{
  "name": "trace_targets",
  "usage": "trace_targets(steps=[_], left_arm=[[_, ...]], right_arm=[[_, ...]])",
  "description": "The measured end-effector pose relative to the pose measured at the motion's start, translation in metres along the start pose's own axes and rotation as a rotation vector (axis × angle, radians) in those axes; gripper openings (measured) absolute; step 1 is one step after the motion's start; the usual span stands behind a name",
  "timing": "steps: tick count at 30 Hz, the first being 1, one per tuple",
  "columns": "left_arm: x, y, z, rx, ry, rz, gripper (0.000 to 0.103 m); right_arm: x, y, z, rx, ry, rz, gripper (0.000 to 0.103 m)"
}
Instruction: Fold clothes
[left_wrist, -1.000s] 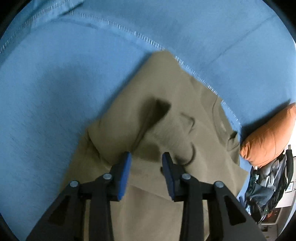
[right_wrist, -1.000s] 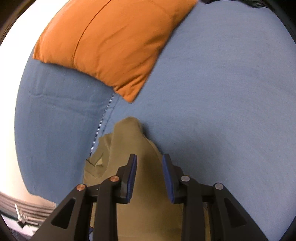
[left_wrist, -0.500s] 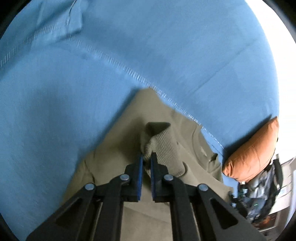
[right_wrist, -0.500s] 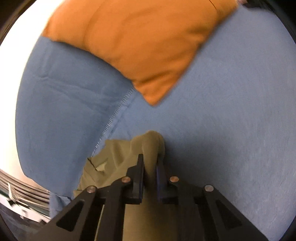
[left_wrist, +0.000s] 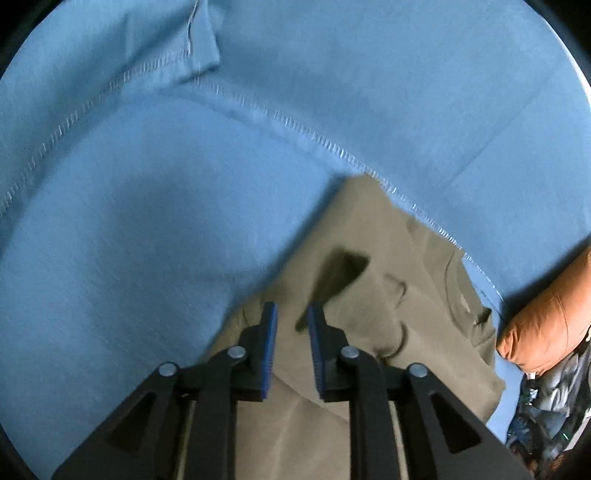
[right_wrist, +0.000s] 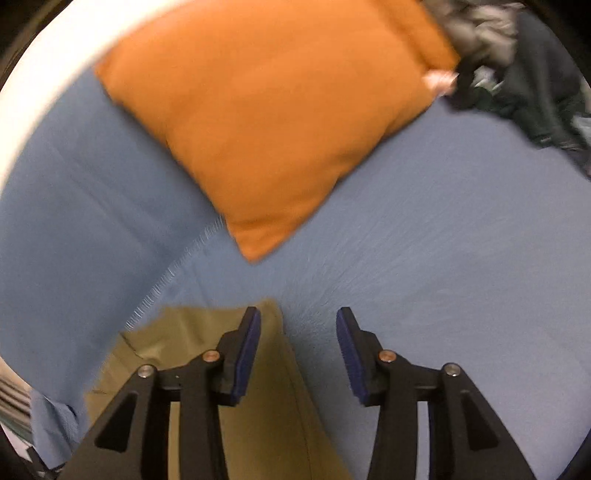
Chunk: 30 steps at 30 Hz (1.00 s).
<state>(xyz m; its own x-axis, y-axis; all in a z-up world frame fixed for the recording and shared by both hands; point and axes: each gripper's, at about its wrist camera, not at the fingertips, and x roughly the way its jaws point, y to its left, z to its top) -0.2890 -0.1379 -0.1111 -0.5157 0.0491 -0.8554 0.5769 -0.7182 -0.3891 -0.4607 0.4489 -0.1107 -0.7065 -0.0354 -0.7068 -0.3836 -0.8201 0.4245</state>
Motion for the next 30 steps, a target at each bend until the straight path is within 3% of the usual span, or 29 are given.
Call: trace_targets(steps=[5,9,17,18,19,21,26,30], left_arm=[[-0.008,-0.004,-0.003,0.031,0.031,-0.05,0.017],[-0.015,-0.007,-0.006,0.055,0.054,-0.088,0.017],[-0.003,-0.027,-0.008,0.076,0.03,-0.058,0.017],[-0.003,-0.03,-0.009,0.09,0.03,-0.056,0.017],[0.0,-0.034,-0.01,0.109,0.031,-0.058,0.017],[0.006,-0.036,-0.012,0.123,0.048,-0.063,0.017],[0.027,-0.034,-0.015,0.113,0.117,-0.076,0.017],[0.043,-0.032,-0.018,0.105,0.172,-0.087,0.017]], right_arm=[[-0.052,0.003,-0.069,0.054,0.069,0.141,0.043],[-0.025,-0.016,-0.091,0.193,0.148,0.153,0.043],[0.031,-0.054,-0.136,0.473,0.308,0.175,0.043],[0.038,-0.059,-0.142,0.508,0.328,0.177,0.035],[0.044,-0.063,-0.146,0.537,0.341,0.174,0.017],[0.038,-0.069,-0.147,0.578,0.297,0.149,0.01],[0.019,-0.075,-0.141,0.601,0.188,0.051,0.009],[0.023,-0.068,-0.149,0.627,0.278,0.052,0.015]])
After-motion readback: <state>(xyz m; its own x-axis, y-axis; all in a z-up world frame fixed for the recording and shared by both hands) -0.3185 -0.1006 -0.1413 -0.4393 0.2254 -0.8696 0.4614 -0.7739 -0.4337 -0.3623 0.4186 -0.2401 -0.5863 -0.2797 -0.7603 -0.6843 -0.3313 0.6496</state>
